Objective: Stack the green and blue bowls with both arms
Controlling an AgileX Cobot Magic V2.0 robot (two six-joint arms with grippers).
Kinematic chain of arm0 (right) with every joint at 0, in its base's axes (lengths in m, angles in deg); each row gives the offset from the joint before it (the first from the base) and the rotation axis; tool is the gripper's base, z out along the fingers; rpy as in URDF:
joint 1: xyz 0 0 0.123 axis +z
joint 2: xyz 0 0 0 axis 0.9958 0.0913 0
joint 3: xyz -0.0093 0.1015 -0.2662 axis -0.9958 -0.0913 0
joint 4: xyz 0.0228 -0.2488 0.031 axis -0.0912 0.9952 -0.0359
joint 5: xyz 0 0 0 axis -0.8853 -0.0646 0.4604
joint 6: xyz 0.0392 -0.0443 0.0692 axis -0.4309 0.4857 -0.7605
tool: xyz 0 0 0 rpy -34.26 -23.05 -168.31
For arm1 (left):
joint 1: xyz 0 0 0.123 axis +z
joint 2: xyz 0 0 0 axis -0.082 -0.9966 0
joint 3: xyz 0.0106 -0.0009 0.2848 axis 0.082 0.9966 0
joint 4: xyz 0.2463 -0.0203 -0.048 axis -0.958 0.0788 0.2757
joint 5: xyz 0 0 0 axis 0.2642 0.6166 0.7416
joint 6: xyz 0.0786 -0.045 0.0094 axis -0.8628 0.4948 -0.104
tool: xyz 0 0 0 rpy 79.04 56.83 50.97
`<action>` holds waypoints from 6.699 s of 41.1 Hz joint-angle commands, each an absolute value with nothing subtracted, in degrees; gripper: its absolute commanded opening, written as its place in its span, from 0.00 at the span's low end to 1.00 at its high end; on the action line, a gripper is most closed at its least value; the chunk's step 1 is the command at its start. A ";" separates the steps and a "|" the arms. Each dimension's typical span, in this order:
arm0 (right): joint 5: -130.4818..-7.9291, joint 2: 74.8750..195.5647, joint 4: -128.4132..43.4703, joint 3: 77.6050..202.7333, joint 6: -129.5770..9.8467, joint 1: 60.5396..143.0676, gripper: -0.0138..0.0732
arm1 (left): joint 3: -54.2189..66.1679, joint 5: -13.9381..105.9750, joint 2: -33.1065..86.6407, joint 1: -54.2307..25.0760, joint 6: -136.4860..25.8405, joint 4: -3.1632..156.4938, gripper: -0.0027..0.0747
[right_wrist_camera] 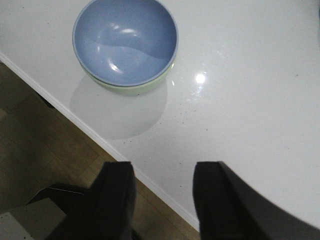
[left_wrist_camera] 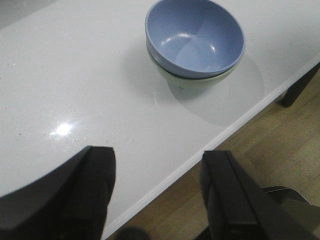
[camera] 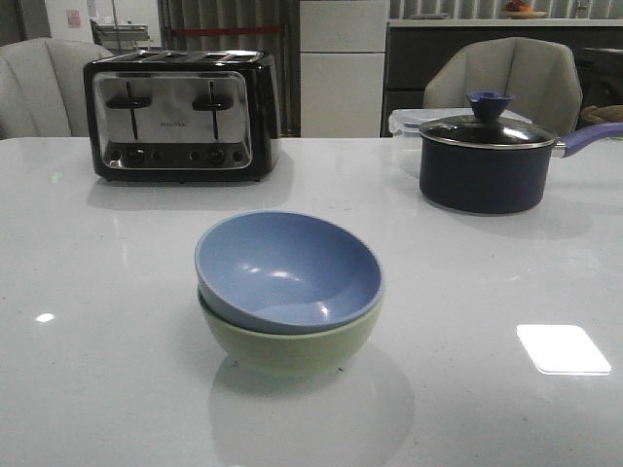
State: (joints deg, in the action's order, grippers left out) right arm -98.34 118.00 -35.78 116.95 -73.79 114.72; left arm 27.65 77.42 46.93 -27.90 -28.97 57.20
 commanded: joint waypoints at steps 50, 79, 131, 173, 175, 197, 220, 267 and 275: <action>-96.80 117.70 -35.64 118.57 -73.23 114.98 0.19 | 27.60 70.04 56.32 -21.97 -28.33 57.61 0.15; -96.80 117.70 -35.64 118.57 -73.23 114.98 0.19 | 60.46 37.17 85.88 -1.35 -11.23 47.39 0.15; -96.81 117.70 -35.64 118.57 -73.23 114.98 0.19 | 63.80 31.26 85.76 -0.28 -15.52 51.24 0.15; -66.51 83.67 -33.70 90.03 -73.23 87.38 0.19 | 63.80 31.26 85.76 -0.28 -15.52 51.24 0.15; -65.58 81.73 -33.70 87.83 -73.23 86.41 0.19 | 63.80 31.26 85.76 -0.28 -15.52 51.24 0.15; -54.47 75.17 -33.75 78.34 -73.28 85.60 0.19 | 63.80 31.26 85.76 -0.28 -15.52 51.24 0.15; -51.50 75.17 -24.68 78.34 -84.29 83.79 0.19 | 63.80 31.26 85.76 -0.28 -15.52 51.24 0.15; -50.89 75.11 -27.87 78.34 -81.92 83.75 0.19 | 63.80 31.26 85.76 -0.28 -15.52 51.24 0.15; -50.89 75.11 -27.87 78.34 -81.92 83.75 0.19 | 63.80 31.26 85.76 -0.28 -15.52 51.24 0.15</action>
State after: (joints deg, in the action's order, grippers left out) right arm -56.32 76.18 -27.83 78.20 -82.48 83.79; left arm 63.63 36.18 84.55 -0.28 -15.52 50.89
